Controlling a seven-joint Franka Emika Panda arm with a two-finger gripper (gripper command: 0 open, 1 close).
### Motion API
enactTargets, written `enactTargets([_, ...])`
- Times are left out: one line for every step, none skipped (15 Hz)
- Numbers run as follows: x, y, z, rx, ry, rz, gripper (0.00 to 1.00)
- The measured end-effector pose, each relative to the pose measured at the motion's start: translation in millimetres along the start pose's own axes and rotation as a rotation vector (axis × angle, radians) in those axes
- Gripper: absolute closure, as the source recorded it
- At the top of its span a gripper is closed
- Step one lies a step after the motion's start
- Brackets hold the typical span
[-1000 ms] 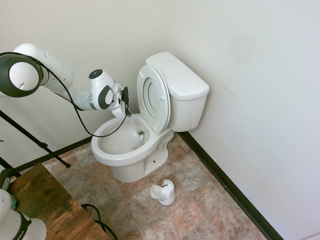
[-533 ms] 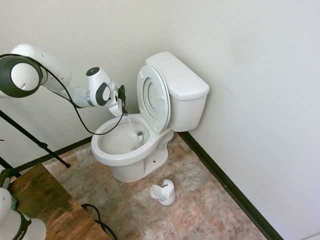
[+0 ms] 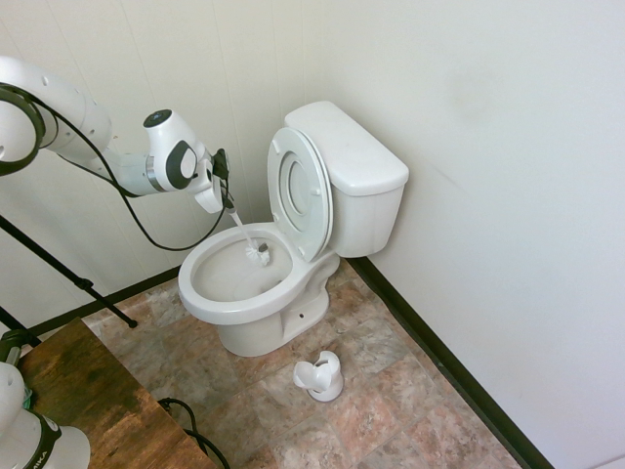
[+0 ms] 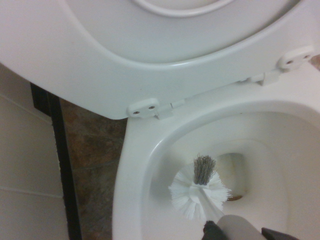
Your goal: Clean the toilet
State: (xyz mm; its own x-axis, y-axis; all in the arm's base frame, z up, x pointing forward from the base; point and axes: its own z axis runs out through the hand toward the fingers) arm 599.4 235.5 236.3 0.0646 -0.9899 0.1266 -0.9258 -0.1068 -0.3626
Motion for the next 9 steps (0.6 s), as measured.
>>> enactTargets([7,3,-12,0.006,0.013,0.002,1.00])
enactTargets([14,5,-24,0.012,0.027,0.008,1.00])
enactTargets([23,8,-37,0.017,0.040,0.015,1.00])
enactTargets([31,10,-48,0.025,0.053,0.022,1.00])
enactTargets([40,13,-61,0.036,0.063,0.031,1.00])
enactTargets([49,16,-74,0.046,0.070,0.039,1.00])
enactTargets([59,19,-85,0.052,0.078,0.047,1.00])
enactTargets([71,22,-97,0.057,0.086,0.056,1.00])
enactTargets([83,26,-107,0.060,0.091,0.066,1.00])
